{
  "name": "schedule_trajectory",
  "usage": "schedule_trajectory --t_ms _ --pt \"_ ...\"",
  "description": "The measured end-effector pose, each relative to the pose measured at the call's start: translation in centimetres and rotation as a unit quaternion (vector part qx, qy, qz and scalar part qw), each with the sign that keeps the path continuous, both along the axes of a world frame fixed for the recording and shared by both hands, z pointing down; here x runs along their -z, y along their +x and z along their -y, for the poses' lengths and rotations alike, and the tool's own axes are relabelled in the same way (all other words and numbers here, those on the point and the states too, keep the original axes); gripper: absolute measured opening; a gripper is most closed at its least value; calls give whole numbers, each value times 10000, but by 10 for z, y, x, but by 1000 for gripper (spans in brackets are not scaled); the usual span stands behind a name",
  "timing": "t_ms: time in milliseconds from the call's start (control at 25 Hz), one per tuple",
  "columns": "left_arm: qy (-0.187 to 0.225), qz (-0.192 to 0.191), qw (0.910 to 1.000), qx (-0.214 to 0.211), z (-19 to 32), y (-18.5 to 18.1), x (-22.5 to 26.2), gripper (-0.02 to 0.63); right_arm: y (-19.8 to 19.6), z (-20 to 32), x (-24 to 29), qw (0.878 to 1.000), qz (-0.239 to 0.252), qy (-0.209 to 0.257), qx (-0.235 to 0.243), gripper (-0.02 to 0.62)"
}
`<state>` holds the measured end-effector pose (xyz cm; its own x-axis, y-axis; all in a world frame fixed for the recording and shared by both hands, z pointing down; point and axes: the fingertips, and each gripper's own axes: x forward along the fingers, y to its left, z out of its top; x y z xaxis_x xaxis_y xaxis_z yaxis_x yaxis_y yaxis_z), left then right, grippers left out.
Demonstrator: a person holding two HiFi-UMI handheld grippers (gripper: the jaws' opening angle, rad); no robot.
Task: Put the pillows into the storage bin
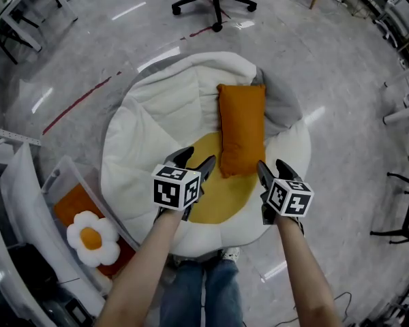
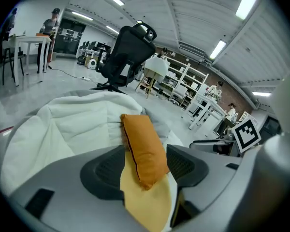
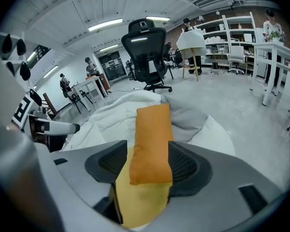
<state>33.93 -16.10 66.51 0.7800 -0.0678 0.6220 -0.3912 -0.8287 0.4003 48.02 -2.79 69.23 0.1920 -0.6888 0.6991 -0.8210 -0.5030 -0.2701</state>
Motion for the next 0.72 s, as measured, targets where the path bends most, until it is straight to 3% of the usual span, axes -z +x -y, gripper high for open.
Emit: schedule_trajectory --t_ms 160,400,560,720 --pt "-155 -27 9998 154 -1 30 -51 283 27 10 -43 9999 52 55 114 253" --pt "-294 -54 9995 -120 -14 74 -120 308 41 28 -106 9964 0 73 845 315" --pt "-338 40 9990 -276 -21 93 -158 311 47 32 -143 9940 239 31 1066 334" --pt "-397 135 9985 -346 -23 106 -185 314 48 39 -163 9890 740 288 1249 381"
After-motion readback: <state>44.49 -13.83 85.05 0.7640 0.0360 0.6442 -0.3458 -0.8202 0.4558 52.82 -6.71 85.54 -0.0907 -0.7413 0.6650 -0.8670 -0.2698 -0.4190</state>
